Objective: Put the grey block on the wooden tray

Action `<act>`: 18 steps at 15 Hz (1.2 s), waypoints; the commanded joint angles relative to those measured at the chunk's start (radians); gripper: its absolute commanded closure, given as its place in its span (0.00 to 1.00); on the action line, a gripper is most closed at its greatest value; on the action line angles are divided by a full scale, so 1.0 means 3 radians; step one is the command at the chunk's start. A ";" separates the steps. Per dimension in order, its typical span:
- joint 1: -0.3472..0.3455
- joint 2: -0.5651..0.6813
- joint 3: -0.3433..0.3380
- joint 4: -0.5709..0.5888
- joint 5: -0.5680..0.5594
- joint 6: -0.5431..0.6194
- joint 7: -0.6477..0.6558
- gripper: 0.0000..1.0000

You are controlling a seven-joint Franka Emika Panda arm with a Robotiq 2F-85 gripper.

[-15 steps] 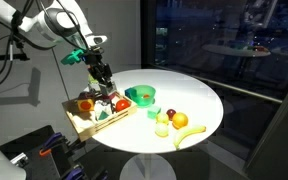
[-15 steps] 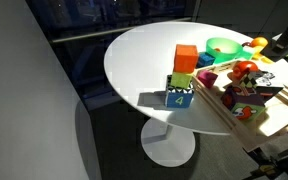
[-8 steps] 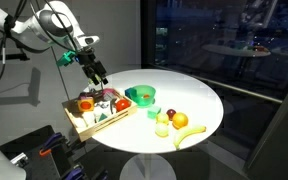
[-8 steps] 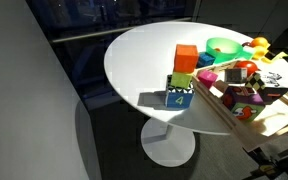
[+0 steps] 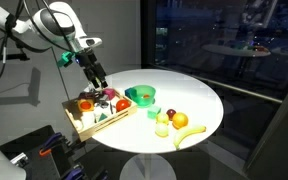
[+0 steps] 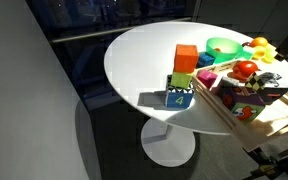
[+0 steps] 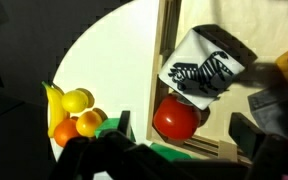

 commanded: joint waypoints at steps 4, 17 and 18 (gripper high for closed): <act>0.0037 -0.0121 -0.0305 0.0179 0.0362 -0.0718 -0.0485 0.00; -0.0022 -0.0495 -0.0947 0.0672 0.1003 -0.1980 -0.1729 0.00; -0.0033 -0.0531 -0.0964 0.0717 0.1013 -0.2035 -0.1705 0.00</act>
